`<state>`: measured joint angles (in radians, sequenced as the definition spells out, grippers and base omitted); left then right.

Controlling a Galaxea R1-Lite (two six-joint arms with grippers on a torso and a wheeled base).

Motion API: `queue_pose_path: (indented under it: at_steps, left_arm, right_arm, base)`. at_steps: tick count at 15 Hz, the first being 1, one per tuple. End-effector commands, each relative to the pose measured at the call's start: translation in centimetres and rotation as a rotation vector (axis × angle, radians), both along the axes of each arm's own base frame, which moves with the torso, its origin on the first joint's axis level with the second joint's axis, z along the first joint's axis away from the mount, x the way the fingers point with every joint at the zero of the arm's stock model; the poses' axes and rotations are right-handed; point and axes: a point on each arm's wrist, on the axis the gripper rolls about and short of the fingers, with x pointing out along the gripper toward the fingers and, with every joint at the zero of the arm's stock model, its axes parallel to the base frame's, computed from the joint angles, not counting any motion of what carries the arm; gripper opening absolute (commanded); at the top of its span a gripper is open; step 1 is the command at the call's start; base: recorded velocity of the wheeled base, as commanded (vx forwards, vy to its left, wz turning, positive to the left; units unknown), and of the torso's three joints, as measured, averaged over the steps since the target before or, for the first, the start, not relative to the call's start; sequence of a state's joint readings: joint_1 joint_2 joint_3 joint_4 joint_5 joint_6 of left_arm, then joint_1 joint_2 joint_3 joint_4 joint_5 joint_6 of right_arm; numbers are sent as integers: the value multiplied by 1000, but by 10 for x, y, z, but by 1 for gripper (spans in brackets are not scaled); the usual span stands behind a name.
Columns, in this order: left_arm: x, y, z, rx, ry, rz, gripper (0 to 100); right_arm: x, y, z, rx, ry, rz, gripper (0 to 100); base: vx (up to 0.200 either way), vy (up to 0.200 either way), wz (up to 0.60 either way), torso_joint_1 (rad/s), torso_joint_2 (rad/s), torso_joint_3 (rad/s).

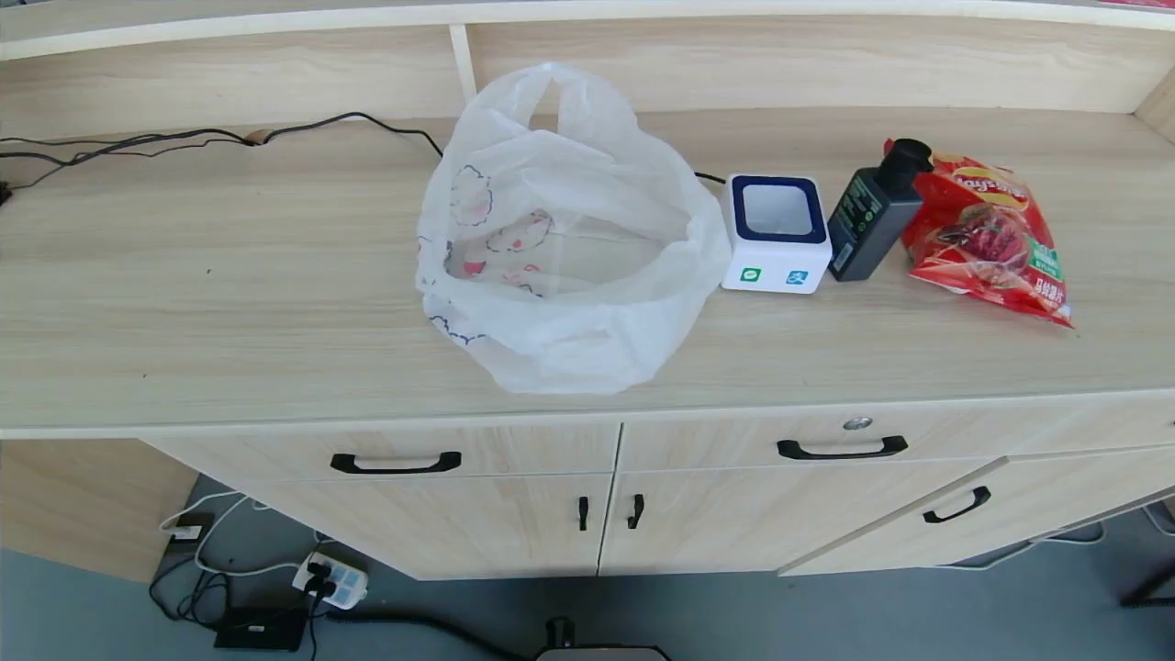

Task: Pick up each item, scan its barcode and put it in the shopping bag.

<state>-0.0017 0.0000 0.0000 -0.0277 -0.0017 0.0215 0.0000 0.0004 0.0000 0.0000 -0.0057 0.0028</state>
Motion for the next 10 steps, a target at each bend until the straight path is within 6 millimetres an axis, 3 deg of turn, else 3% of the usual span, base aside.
queue_pose_path:
  at_steps: [1,3,10]
  left_arm:
    - [0,0,0,-2,3,0,100]
    - [0,0,0,-2,2,0,100]
    - [0,0,0,0,5,0,100]
  right_arm:
    - [0,0,0,0,0,0,100]
    - [0,0,0,0,0,0,100]
    - [0,0,1,-44,-10,16,100]
  base:
    - [200,0,0,2,2,-2]
    - [200,0,0,5,2,-2]
    - [0,0,0,0,0,0]
